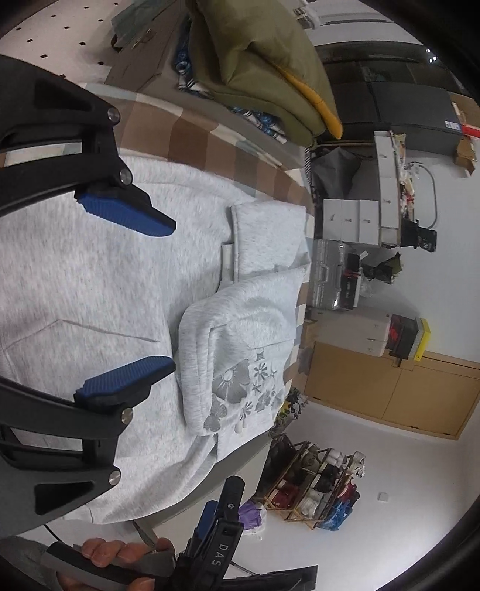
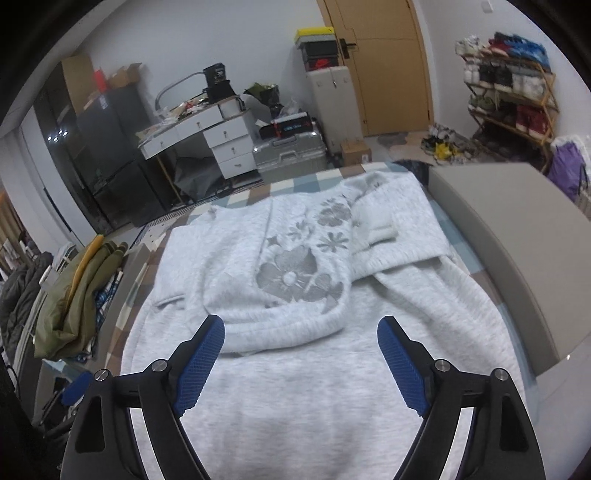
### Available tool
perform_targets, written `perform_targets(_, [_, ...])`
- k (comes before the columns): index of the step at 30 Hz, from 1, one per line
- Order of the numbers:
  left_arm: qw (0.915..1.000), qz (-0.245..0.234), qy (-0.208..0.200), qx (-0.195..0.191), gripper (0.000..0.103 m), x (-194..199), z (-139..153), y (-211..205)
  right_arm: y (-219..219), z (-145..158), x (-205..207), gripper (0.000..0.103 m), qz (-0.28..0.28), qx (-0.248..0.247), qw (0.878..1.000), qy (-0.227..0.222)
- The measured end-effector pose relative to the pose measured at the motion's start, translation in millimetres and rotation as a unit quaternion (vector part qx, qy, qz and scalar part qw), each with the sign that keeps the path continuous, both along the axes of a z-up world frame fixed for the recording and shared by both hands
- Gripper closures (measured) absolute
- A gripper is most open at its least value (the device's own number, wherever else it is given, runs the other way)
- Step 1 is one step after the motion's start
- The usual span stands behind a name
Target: Fold large clothes
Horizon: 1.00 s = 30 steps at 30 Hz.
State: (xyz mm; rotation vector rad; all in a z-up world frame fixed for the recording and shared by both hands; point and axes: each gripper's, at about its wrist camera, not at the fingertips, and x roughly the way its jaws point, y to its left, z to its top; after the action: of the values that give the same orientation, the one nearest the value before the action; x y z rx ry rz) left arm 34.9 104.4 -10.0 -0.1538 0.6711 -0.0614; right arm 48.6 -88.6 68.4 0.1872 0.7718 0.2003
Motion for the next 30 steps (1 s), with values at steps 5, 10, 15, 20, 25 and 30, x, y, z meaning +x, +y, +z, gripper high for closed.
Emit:
perform_targets(5, [0.9995,-0.003,-0.009,-0.029,0.02,-10,6,12,32,23,-12,0.007,0.024,-0.017,0.999,-0.031])
perform_targets(10, [0.9999,0.004,-0.007,-0.006,0.017,-11,10,17,52,37,-13,0.002,0.007,-0.02,0.999,-0.041])
perform_targets(15, [0.9996,-0.007,-0.019,-0.02,0.002,-15,14,28,70,47,-9,0.001,0.001,-0.017,0.999,-0.04])
perform_targets(20, [0.9991,-0.002,-0.034,-0.025,0.002,-19,19,42,94,55,-12,0.0,0.013,-0.046,0.997,-0.054])
perform_targets(25, [0.9982,0.021,-0.036,-0.044,0.002,-18,20,62,111,54,-10,0.0,0.024,-0.06,0.997,-0.052])
perform_targets(30, [0.9968,0.034,-0.037,-0.062,0.002,-17,20,74,118,53,-12,0.0,0.031,-0.068,0.996,-0.052])
